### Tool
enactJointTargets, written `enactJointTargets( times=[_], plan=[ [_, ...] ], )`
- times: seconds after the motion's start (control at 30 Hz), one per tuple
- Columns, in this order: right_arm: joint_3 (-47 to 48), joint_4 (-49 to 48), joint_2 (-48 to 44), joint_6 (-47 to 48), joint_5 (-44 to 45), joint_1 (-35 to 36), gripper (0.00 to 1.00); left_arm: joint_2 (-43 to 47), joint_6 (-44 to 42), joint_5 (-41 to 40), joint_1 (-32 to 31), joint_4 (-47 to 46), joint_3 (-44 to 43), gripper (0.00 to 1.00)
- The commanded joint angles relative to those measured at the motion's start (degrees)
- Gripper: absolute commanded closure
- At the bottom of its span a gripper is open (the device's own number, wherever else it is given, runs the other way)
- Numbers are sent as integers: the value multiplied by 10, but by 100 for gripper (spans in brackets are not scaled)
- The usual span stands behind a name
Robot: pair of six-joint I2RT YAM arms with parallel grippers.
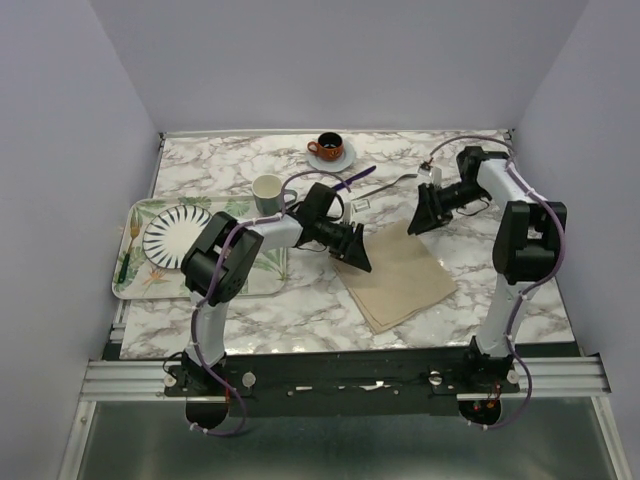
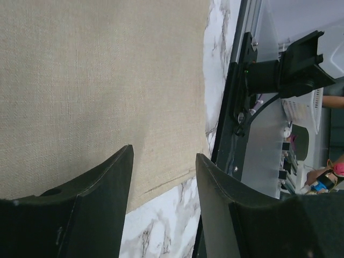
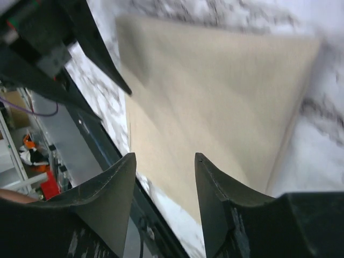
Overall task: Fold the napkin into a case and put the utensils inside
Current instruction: Smooth out the square-folded napkin at the center of the board.
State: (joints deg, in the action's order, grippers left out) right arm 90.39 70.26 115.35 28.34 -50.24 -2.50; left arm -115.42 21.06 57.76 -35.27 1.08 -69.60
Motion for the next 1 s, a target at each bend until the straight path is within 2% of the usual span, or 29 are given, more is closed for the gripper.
enactJointTargets(
  times=[0.0, 0.13, 0.27, 0.4, 0.57, 0.7, 0.8, 0.9, 0.97],
  plan=[
    [50, -119, 59, -127, -39, 24, 46, 7, 24, 10, 0, -38, 12, 42],
    [79, -151, 136, -172, -40, 36, 48, -23, 46, -12, 0, -62, 21, 43],
    [80, -176, 173, -190, -9, 36, 50, -41, 66, -19, 7, -84, 40, 43],
    [97, -188, 192, -216, -7, 36, 57, -52, 81, -26, 10, -96, 61, 44],
    [133, -174, 197, -222, 40, 50, 57, -40, 66, -34, -5, -73, 78, 44],
    [127, -131, 154, -177, 24, 56, 51, 7, 63, -30, -6, -75, 87, 42],
    [100, -101, 75, -131, 64, 55, 46, 76, 47, -43, -22, -85, 100, 41],
    [34, -72, 2, -93, 109, 42, 42, 128, 7, -83, -31, -38, 96, 41],
    [-23, -47, -35, -65, 128, 27, 42, 142, -36, -136, -31, 43, 73, 42]
  ],
)
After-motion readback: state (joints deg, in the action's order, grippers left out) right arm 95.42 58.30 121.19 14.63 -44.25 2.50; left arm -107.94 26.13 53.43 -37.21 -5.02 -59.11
